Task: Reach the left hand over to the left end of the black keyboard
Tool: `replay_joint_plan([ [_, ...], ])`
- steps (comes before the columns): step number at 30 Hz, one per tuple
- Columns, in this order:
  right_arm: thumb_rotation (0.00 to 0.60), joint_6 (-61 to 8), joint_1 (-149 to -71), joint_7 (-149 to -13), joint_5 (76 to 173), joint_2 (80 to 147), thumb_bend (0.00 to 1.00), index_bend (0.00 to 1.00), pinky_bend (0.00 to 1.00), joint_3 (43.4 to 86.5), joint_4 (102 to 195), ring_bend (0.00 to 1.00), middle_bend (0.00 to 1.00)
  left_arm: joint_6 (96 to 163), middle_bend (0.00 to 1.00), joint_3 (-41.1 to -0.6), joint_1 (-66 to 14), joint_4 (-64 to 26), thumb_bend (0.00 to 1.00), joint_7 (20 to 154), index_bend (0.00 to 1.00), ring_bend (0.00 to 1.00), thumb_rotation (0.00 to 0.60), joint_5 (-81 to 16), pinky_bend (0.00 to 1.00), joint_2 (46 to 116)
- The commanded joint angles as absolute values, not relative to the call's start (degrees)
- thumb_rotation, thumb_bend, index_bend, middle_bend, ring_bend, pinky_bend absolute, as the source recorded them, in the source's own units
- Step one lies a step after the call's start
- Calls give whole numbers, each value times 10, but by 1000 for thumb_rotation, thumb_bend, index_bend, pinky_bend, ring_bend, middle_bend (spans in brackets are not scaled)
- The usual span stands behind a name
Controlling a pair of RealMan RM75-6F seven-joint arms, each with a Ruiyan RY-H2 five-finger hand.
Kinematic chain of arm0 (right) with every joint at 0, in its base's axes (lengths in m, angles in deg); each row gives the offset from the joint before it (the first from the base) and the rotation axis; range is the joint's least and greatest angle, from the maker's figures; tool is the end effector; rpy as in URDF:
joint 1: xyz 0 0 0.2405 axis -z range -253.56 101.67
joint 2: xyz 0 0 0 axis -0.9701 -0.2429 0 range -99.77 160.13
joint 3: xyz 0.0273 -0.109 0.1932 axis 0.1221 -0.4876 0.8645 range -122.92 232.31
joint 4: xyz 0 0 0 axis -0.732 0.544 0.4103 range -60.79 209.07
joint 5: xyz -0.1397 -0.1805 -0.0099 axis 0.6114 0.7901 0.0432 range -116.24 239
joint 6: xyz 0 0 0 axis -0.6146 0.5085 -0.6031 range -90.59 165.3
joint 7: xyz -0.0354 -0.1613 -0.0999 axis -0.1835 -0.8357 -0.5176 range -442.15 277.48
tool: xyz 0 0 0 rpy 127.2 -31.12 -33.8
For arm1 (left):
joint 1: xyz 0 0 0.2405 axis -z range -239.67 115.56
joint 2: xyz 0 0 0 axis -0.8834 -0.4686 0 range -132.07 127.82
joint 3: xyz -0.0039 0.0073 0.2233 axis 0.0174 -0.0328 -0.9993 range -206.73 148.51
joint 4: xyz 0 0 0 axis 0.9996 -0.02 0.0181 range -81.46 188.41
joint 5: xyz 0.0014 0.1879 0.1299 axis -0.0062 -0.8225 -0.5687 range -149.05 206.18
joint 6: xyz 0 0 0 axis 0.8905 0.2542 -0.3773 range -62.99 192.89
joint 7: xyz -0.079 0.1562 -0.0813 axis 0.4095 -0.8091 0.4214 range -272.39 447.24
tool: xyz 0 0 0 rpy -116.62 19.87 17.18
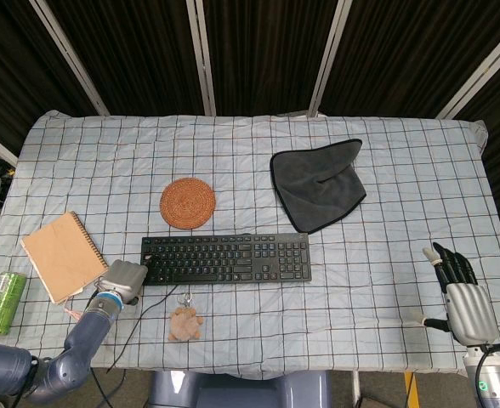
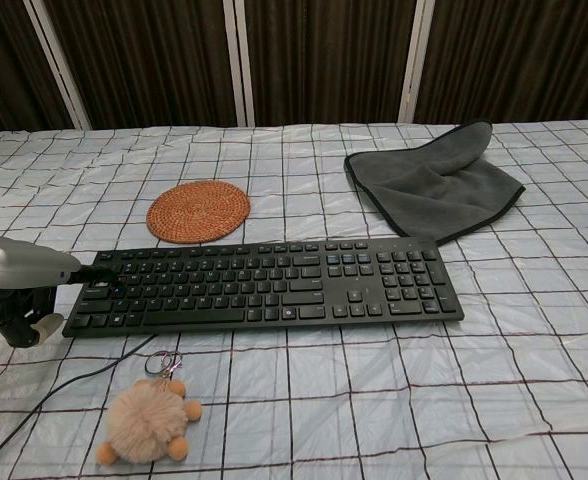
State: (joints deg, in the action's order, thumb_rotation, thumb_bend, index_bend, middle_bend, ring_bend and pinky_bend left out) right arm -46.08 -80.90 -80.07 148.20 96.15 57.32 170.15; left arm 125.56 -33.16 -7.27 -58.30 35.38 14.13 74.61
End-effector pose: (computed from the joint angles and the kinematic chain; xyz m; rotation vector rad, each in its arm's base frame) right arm -0.2695 -0.2268 0.1049 1.3777 -1.0270 0.9992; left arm -0.1776 0.2800 -0.0539 -1.9553 -1.1062 -0.1180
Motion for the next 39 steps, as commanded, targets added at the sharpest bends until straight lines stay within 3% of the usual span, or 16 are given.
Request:
replay_joint_plan([
  [1,600,-461,-809,-801,1482,962,39,57,0,573,1702,0,0,1256,846,-333,-71,-582,647,357,0,739,600,141,514,747],
  [11,600,-460,-809,-801,1482,961,38,57,0,573,1702,0,0,1265,845,-337,-70,-590,646,374,0,739,600,127,513,740],
  [15,600,-459,-810,-799,1482,961,39,57,0,574,1701,0,0,1295,815,-332,-89,-617,646,407,0,707,600,64,487,720],
  [19,600,-458,-810,-798,1482,961,39,58,0,573,1700,0,0,1348,691,-336,-119,-645,625,437,0,589,600,-26,399,699],
  [21,600,-459,-810,-797,1482,960,40,57,0,573,1700,0,0,1378,526,-342,-138,-657,597,452,0,445,600,-75,326,689],
  [24,600,-458,-810,-797,1482,960,40,58,0,573,1700,0,0,1442,117,-363,-182,-674,442,481,0,133,600,-173,153,671],
  [26,600,-458,-810,-799,1483,960,39,58,0,572,1700,0,0,1488,7,-388,-220,-678,277,505,0,21,600,-247,45,660],
  [29,600,-461,-809,-802,1486,960,40,57,0,572,1700,0,0,1543,0,-426,-274,-664,24,530,0,0,600,-327,0,650],
  [33,600,-464,-809,-806,1493,959,39,57,0,570,1697,0,0,1608,0,-464,-341,-615,0,560,0,0,600,-408,0,651],
  [39,600,-473,-809,-816,1506,963,39,57,0,570,1687,0,0,1682,0,-472,-413,-532,0,629,0,0,600,-482,0,666],
])
